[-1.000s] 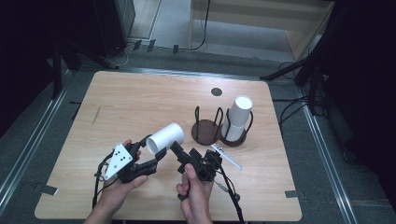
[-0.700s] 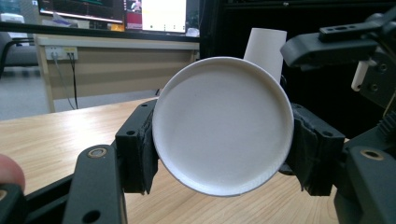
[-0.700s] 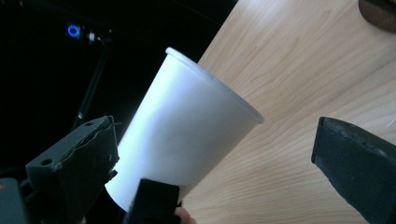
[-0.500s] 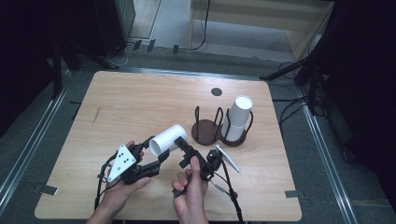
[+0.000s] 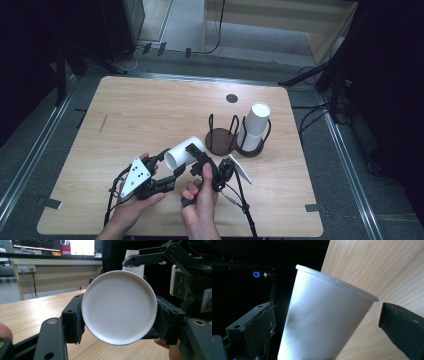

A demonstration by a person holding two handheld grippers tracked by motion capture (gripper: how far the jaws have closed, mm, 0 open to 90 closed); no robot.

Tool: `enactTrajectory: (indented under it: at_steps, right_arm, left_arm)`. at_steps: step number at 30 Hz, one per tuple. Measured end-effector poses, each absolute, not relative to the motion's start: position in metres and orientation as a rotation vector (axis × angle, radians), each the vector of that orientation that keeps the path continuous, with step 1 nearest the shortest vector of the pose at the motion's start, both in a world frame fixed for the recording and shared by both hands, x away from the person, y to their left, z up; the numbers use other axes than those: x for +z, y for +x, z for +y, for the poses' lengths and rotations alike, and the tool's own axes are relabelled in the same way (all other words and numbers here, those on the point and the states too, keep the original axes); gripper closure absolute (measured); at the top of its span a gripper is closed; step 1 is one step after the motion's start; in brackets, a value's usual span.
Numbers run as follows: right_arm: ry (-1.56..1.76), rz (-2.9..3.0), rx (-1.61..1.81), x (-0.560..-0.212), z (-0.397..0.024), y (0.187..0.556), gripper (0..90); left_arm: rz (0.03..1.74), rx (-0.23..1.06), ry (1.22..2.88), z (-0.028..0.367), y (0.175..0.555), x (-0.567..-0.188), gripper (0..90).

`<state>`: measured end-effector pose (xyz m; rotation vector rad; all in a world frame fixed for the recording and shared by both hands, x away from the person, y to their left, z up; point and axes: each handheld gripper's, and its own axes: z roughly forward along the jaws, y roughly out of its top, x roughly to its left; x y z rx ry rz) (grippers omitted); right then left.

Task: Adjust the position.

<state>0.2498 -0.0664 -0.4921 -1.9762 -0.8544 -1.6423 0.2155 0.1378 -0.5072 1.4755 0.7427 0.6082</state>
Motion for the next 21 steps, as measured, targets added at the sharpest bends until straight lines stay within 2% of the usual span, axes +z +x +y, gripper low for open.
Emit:
enactTrajectory:
  at_steps: [21]
  right_arm:
    - [-1.945,-0.759,-1.573,-0.504,-0.065,0.261,12.2]
  left_arm:
    - [0.724,0.603,1.496,0.134,0.214,-0.509,34.9]
